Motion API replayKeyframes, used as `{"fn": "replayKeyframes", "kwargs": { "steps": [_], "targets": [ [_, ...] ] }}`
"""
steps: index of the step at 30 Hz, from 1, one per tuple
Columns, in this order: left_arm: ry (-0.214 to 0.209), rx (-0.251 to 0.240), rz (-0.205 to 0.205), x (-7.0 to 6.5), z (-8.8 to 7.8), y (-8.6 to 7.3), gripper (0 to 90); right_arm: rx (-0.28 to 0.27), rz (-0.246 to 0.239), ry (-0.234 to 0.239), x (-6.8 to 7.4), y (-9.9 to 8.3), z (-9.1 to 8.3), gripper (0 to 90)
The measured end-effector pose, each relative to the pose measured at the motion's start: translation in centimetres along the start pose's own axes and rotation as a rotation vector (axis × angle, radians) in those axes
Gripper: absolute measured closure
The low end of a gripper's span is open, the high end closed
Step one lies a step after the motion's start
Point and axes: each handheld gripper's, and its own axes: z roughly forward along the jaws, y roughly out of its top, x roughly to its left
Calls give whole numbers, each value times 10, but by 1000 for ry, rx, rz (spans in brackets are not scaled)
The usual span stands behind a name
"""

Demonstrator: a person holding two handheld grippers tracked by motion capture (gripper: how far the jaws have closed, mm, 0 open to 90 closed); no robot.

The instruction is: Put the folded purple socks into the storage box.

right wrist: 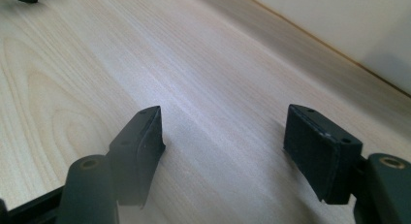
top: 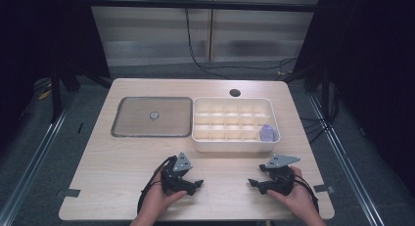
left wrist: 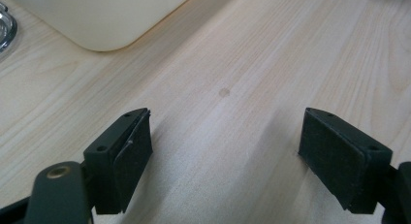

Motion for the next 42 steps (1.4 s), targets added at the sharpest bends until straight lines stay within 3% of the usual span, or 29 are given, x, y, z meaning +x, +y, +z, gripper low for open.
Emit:
{"fn": "replayKeyframes", "kwargs": {
  "steps": [17,42],
  "targets": [
    [0,0,0,0,0,0,188,-68,-19,-5,1,-9,0,291],
    [0,0,1,0,0,0,188,-65,-24,-19,2,-9,1,283]
  ]
}}
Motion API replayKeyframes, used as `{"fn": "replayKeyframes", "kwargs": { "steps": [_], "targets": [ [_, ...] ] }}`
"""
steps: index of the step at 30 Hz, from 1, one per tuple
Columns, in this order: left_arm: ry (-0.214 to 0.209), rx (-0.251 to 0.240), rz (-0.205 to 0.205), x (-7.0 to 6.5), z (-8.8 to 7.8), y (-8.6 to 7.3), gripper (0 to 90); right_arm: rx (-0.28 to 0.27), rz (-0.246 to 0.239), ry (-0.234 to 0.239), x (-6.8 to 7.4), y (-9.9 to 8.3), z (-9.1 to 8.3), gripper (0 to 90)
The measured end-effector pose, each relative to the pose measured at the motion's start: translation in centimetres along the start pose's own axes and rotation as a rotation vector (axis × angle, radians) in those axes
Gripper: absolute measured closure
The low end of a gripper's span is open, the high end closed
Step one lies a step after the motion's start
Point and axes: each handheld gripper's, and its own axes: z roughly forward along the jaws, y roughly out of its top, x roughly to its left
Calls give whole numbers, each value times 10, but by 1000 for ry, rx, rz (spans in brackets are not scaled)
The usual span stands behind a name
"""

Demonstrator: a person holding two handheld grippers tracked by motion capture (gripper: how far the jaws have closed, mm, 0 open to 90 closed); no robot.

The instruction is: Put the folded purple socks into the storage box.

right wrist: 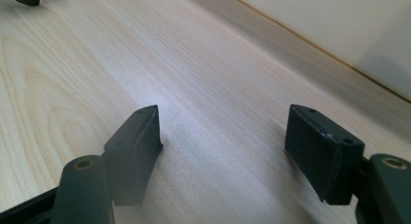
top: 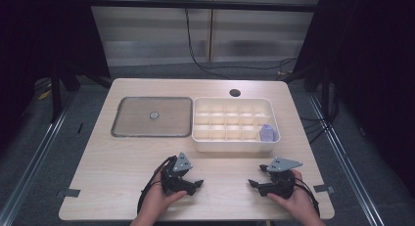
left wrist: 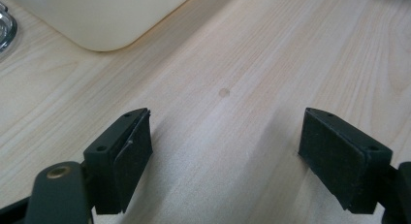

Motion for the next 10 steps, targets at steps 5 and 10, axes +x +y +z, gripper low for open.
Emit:
{"fn": "replayKeyframes", "kwargs": {
  "steps": [5,10],
  "targets": [
    [0,0,-1,0,0,0,188,-1,2,-1,0,0,0,283],
    [0,0,0,0,0,0,188,2,5,-1,0,0,0,282]
  ]
}}
